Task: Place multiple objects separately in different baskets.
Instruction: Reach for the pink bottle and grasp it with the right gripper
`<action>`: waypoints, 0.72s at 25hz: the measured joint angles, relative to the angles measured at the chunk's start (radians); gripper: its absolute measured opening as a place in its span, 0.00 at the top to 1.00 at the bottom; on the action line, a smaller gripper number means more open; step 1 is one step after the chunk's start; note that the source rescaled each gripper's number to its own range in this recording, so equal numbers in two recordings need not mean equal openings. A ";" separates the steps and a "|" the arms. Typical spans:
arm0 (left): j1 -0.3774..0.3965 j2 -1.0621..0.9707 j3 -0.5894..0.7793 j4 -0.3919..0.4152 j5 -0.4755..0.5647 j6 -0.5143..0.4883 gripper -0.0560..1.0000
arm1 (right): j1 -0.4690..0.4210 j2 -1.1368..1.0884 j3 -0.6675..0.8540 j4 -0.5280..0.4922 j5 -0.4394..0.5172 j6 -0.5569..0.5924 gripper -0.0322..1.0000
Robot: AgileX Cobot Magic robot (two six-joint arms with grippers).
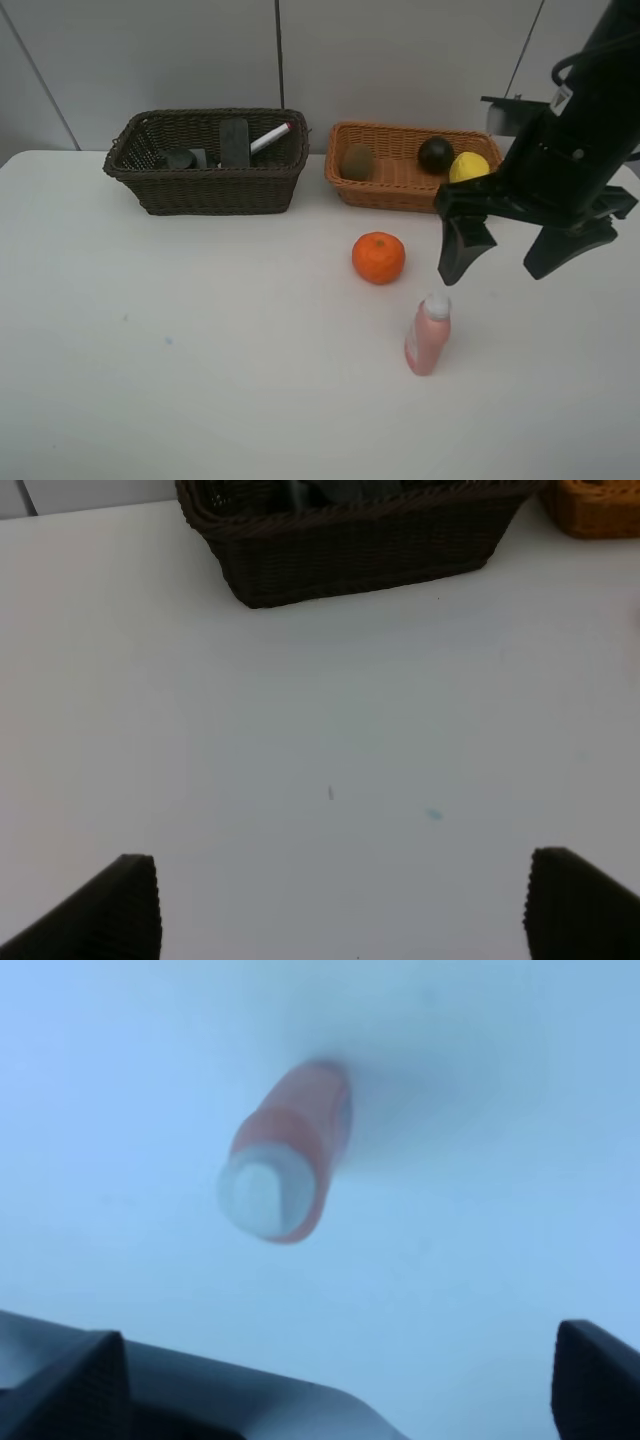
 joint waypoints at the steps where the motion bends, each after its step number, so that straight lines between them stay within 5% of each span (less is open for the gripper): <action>1: 0.000 0.000 0.000 0.000 0.000 0.000 0.05 | 0.024 -0.001 0.010 0.000 -0.007 0.014 0.00; 6: 0.000 0.000 0.000 0.000 0.000 0.000 0.05 | 0.101 0.023 0.058 -0.005 -0.095 0.064 0.00; 18: 0.000 0.000 0.000 0.000 0.000 0.000 0.05 | 0.101 0.193 0.070 -0.097 -0.238 0.073 0.00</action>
